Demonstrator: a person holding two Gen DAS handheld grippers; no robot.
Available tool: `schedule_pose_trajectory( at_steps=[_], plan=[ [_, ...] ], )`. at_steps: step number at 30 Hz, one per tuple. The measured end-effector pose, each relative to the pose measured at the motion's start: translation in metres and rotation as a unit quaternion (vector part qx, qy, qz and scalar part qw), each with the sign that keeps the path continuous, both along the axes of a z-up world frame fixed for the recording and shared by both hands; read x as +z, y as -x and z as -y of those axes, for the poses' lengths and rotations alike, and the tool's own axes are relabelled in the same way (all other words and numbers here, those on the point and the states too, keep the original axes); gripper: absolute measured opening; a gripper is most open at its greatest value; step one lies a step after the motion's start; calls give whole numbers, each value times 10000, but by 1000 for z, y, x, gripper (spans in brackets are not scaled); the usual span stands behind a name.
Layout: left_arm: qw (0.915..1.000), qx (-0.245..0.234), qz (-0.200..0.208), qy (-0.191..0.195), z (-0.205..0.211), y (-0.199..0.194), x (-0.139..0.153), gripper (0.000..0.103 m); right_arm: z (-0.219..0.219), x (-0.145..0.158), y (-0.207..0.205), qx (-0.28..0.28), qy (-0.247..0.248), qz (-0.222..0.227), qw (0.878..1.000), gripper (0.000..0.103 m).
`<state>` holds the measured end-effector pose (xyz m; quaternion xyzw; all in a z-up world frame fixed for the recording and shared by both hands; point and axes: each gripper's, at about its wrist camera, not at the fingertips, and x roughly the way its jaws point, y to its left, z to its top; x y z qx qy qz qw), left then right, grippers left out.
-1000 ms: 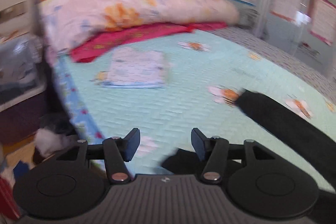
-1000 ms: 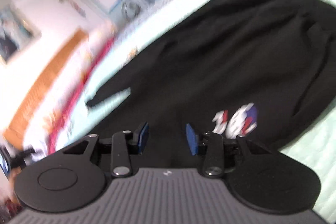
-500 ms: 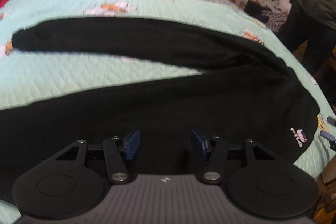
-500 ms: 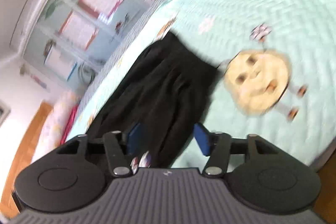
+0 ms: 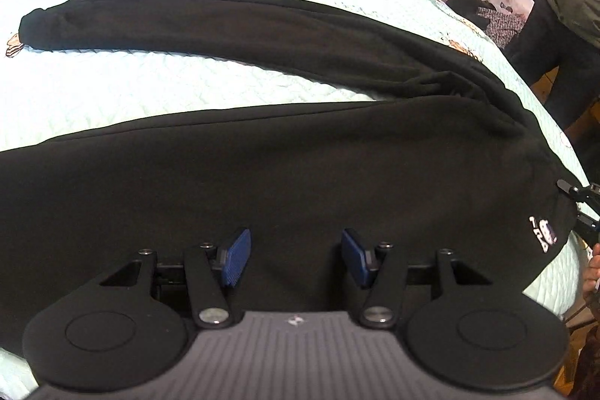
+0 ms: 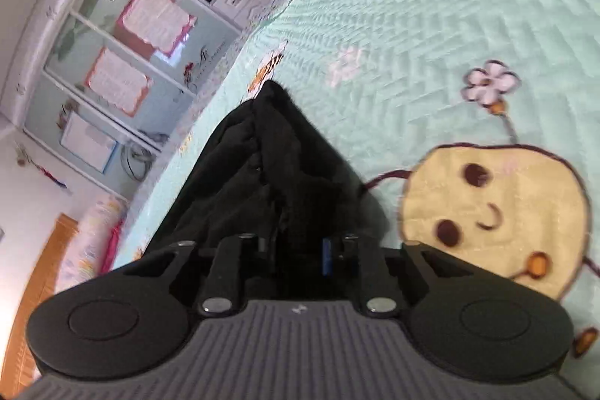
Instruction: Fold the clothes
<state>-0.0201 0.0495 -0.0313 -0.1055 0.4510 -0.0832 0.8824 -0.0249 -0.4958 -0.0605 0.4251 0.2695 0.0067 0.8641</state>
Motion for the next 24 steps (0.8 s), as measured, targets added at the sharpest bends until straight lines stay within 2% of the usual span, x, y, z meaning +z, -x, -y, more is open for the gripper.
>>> schedule_pose_trajectory(
  at_steps=[5, 9, 11, 15, 18, 22, 24],
  plan=[
    [9994, -330, -102, -86, 2, 3, 1, 57, 8, 13, 26, -295, -8, 66, 9995, 16],
    [9991, -395, -119, -17, -1, 4, 2, 57, 16, -6, 26, -307, -10, -166, 9994, 16],
    [9991, -408, -125, 22, -2, 5, 2, 57, 21, -14, 25, -332, -147, -143, 9992, 14],
    [9989, -433, -137, 101, -5, 5, 2, 57, 32, -7, 35, -493, -425, -127, 9978, 19],
    [9987, -453, -146, 159, -7, 6, 2, 57, 34, 9, 50, -956, -216, -166, 9950, 21],
    [9984, -478, -157, 238, -10, 7, 3, 58, -9, 49, 50, -516, 816, 465, 9942, 22],
    [9985, -433, -87, 312, -13, 8, 5, 58, -36, 56, 36, 303, 676, 703, 9948, 24]
  ],
)
